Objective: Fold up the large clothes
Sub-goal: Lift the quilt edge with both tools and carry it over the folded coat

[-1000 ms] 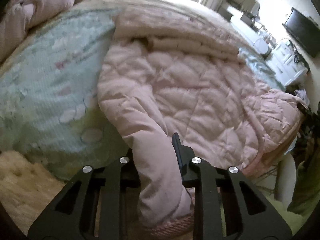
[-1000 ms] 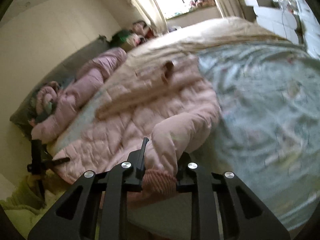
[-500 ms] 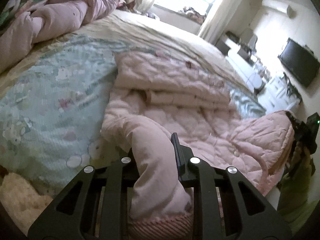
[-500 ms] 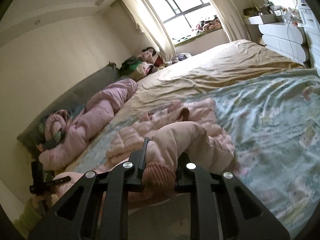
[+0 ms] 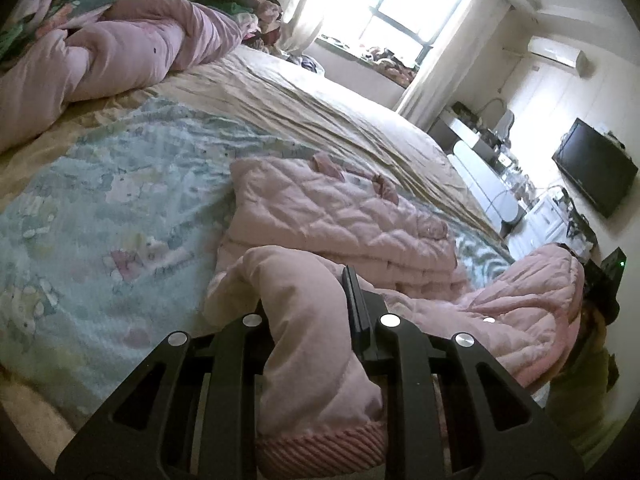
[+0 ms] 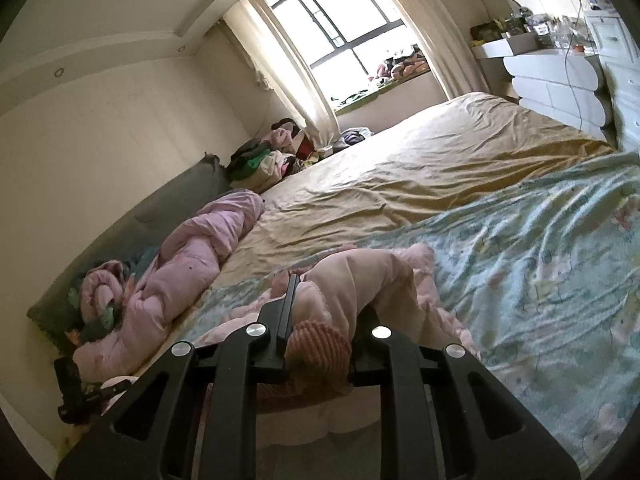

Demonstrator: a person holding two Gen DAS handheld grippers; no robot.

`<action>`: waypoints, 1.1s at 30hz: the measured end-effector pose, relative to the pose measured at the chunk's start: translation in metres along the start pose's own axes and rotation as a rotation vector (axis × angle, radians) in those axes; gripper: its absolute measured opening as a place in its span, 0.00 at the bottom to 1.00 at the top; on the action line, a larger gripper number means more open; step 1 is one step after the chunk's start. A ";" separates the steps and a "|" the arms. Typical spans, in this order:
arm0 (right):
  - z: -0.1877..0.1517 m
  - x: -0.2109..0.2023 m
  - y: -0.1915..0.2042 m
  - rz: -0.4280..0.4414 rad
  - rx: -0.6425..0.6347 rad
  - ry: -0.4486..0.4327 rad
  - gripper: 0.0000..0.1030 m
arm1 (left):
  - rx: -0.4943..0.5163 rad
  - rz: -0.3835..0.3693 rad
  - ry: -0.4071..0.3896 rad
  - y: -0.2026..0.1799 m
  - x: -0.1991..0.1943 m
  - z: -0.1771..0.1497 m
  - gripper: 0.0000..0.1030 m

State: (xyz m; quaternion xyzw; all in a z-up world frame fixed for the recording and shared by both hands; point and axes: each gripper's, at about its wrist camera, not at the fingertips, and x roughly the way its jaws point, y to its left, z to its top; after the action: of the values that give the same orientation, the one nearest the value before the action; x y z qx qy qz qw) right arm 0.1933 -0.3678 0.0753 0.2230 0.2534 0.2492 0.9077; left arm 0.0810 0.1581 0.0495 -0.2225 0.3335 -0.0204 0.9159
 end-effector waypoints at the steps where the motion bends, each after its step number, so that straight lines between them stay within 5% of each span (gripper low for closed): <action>1: 0.004 0.003 0.001 -0.004 -0.001 -0.003 0.16 | -0.001 -0.001 -0.003 0.001 0.001 0.003 0.14; 33: 0.075 0.159 -0.017 -0.203 0.003 0.020 0.16 | -0.024 0.087 0.006 0.025 0.110 0.116 0.14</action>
State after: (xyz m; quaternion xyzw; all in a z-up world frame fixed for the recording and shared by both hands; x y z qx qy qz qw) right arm 0.3607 -0.3126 0.0686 0.1951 0.2842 0.1577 0.9254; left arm 0.2354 0.2056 0.0514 -0.2184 0.3457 0.0229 0.9123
